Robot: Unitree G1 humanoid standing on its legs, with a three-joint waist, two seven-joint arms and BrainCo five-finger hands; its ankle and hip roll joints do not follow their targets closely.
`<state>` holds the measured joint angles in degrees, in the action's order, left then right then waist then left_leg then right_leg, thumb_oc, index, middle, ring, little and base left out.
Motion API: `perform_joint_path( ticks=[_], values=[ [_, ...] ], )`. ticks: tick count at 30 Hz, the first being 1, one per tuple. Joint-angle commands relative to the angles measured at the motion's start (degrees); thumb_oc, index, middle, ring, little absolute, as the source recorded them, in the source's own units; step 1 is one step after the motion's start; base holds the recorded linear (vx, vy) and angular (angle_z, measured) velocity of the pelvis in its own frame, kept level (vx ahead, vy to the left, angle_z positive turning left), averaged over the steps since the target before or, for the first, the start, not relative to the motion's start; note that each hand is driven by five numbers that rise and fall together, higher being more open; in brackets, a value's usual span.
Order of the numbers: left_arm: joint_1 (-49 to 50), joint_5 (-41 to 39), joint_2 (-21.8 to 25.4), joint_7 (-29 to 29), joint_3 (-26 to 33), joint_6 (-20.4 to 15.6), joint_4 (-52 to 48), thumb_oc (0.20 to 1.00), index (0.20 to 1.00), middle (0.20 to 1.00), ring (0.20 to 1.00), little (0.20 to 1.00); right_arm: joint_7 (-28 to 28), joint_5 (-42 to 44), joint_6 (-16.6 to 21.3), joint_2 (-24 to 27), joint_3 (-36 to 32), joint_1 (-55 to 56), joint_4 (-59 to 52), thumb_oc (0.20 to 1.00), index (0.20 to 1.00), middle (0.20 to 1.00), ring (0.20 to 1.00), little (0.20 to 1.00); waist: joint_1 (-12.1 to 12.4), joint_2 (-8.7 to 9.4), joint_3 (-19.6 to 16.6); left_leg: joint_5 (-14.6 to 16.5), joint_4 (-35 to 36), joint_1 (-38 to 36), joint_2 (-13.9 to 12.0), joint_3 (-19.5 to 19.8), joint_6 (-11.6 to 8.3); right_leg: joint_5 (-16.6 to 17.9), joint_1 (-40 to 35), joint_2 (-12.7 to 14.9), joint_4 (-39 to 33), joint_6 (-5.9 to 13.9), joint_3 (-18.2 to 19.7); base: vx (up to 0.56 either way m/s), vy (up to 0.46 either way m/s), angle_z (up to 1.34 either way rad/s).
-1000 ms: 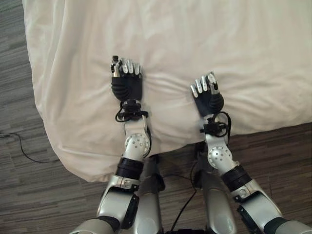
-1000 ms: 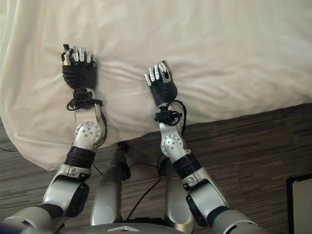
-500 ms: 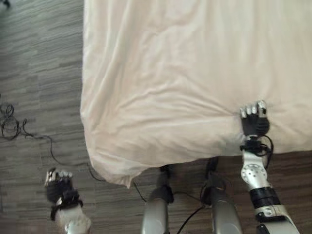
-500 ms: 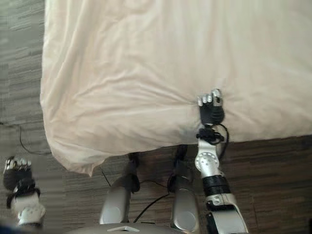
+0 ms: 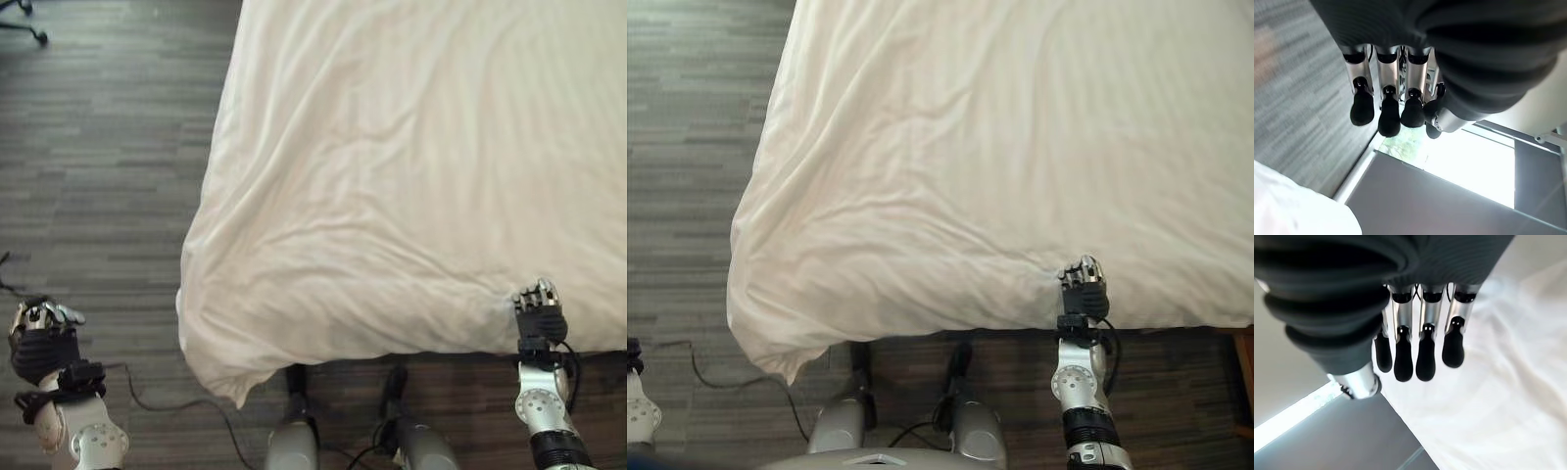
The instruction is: Making the bed.
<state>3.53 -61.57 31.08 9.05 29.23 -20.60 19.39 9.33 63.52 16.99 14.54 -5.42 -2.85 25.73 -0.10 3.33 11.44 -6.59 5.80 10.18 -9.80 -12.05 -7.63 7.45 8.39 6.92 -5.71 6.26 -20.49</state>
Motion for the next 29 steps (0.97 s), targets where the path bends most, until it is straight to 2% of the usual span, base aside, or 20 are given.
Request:
perform_joint_path(
  ticks=[1, 6, 9, 10, 11, 12, 13, 15, 19, 21, 22, 23, 29],
  values=[
    [-3.5, 1.0, 9.2, 0.8, 2.6, -4.9, -1.2, 1.000, 1.000, 1.000, 1.000, 1.000, 1.9, -4.9, -0.8, 0.7, 0.5, -1.3, -0.4, 1.000, 1.000, 1.000, 1.000, 1.000, -0.4, -0.20, -1.9, 6.0, -0.8, -3.5, -1.1, -2.7, -0.18, -5.1, -0.9, 4.6, 1.0, 5.32, 2.0, 0.04, 0.023, -0.18],
    [-4.2, 3.2, 11.8, -0.4, 1.8, -6.0, -4.6, 1.000, 1.000, 1.000, 1.000, 1.000, 1.0, -11.4, -1.7, 1.8, 2.6, 1.1, 1.5, 1.000, 1.000, 1.000, 1.000, 1.000, -1.4, -1.00, -5.1, 7.0, -0.8, -7.9, -0.4, -3.5, 0.23, -5.5, -4.4, 4.8, 0.9, 5.40, 3.0, 0.06, 0.022, -0.17],
    [-0.7, 17.5, 12.2, -5.9, -0.9, -5.6, -9.1, 1.000, 1.000, 1.000, 1.000, 1.000, -2.3, -24.3, -0.9, 5.1, 3.8, 4.1, -5.0, 1.000, 1.000, 1.000, 1.000, 1.000, -2.1, -1.48, -6.2, 8.1, -0.8, -10.9, 0.0, -4.3, 0.57, -6.0, -6.7, 5.3, 1.0, 5.51, 3.8, 0.03, 0.009, -0.16],
    [-0.6, 17.8, 12.1, -6.2, -0.9, -5.5, -9.3, 1.000, 1.000, 1.000, 1.000, 1.000, -2.4, -24.4, -0.9, 5.1, 3.8, 4.2, -5.2, 1.000, 1.000, 1.000, 1.000, 1.000, -2.1, -1.46, -6.3, 8.0, -0.8, -10.7, 0.0, -4.3, 0.62, -5.8, -6.6, 5.3, 1.0, 5.46, 3.8, 0.02, -0.002, -0.10],
    [3.7, 31.3, 10.2, -11.8, -1.8, -4.0, -12.9, 1.000, 1.000, 1.000, 1.000, 1.000, -7.4, -39.4, -0.3, 8.2, 2.9, 7.0, -10.4, 1.000, 1.000, 1.000, 1.000, 1.000, -2.7, -1.75, -6.6, 8.6, -0.8, -12.1, 0.1, -4.6, 0.91, -6.1, -7.6, 5.4, 1.2, 5.62, 4.1, 0.04, -0.002, -0.11],
    [6.8, 43.4, 6.2, -14.3, -5.1, -3.0, -18.8, 1.000, 1.000, 1.000, 1.000, 1.000, -13.1, -56.5, -0.6, 11.9, 2.5, 7.3, -13.6, 1.000, 1.000, 1.000, 1.000, 1.000, -3.1, -1.93, -7.0, 9.1, -0.8, -13.1, 0.3, -4.7, 1.26, -6.4, -8.4, 5.6, 1.2, 5.67, 4.4, 0.04, -0.002, -0.15],
    [6.9, 43.6, 5.9, -14.5, -5.1, -2.8, -19.1, 1.000, 1.000, 1.000, 1.000, 1.000, -13.3, -56.7, -0.7, 11.9, 2.6, 7.4, -13.7, 1.000, 1.000, 1.000, 1.000, 1.000, -3.1, -2.00, -7.0, 8.9, -0.8, -13.0, 0.3, -4.7, 1.30, -6.2, -8.3, 5.6, 1.1, 5.61, 4.4, 0.02, -0.002, -0.13],
    [9.4, 48.6, 0.2, -12.8, -10.3, -2.6, -24.2, 1.000, 1.000, 1.000, 1.000, 1.000, -15.7, -71.1, -1.5, 16.1, 4.1, 7.1, -18.0, 1.000, 1.000, 1.000, 1.000, 1.000, -3.6, -2.02, -7.5, 9.4, -0.8, -14.2, 0.2, -4.8, 1.67, -6.7, -9.4, 5.7, 1.2, 5.46, 4.8, 0.00, -0.016, -0.09],
    [9.9, 51.6, -2.7, -12.0, -17.1, -1.2, -21.9, 1.000, 1.000, 1.000, 1.000, 1.000, -15.0, -70.3, -1.9, 14.9, 7.6, 5.0, -19.1, 1.000, 1.000, 1.000, 1.000, 1.000, -4.0, -1.86, -7.7, 9.9, -0.8, -15.6, 0.3, -5.1, 1.91, -7.0, -10.5, 5.7, 1.2, 5.22, 5.4, 0.01, -0.010, -0.10],
    [8.7, 55.8, -2.2, -12.7, -20.3, -0.4, -19.8, 1.000, 1.000, 1.000, 1.000, 1.000, -13.6, -66.5, -1.8, 12.8, 10.0, 4.0, -18.3, 1.000, 1.000, 1.000, 1.000, 1.000, -4.2, -1.82, -7.6, 10.1, -0.8, -16.3, 0.3, -5.3, 1.95, -7.1, -11.0, 5.6, 1.3, 5.11, 5.7, 0.00, -0.003, -0.05],
    [7.6, 62.6, -1.2, -15.5, -22.6, 0.3, -18.5, 1.000, 1.000, 1.000, 1.000, 1.000, -12.2, -61.2, -1.2, 9.9, 12.3, 3.3, -16.9, 1.000, 1.000, 1.000, 1.000, 1.000, -4.4, -1.71, -7.5, 10.2, -0.8, -16.9, 0.2, -5.7, 1.87, -7.2, -11.3, 5.5, 1.4, 5.06, 6.0, 0.00, -0.008, -0.08],
    [7.2, 62.9, -1.8, -15.5, -23.8, 0.5, -18.3, 1.000, 1.000, 1.000, 1.000, 1.000, -11.1, -59.3, -1.1, 8.9, 14.1, 3.3, -16.4, 1.000, 1.000, 1.000, 1.000, 1.000, -4.4, -1.57, -7.6, 10.1, -0.8, -16.9, 0.2, -5.9, 1.86, -7.2, -11.2, 5.4, 1.4, 5.07, 6.1, 0.00, -0.007, -0.11],
    [7.9, 65.9, -2.1, -15.6, -24.8, -0.2, -19.9, 1.000, 1.000, 1.000, 1.000, 1.000, -7.9, -57.1, -1.3, 7.4, 18.7, 5.3, -13.9, 1.000, 1.000, 1.000, 1.000, 1.000, -4.6, -1.53, -8.1, 10.2, -0.8, -17.6, -0.1, -6.4, 1.65, -7.6, -11.6, 5.1, 1.5, 5.11, 6.2, 0.02, -0.008, -0.11]
  ],
)
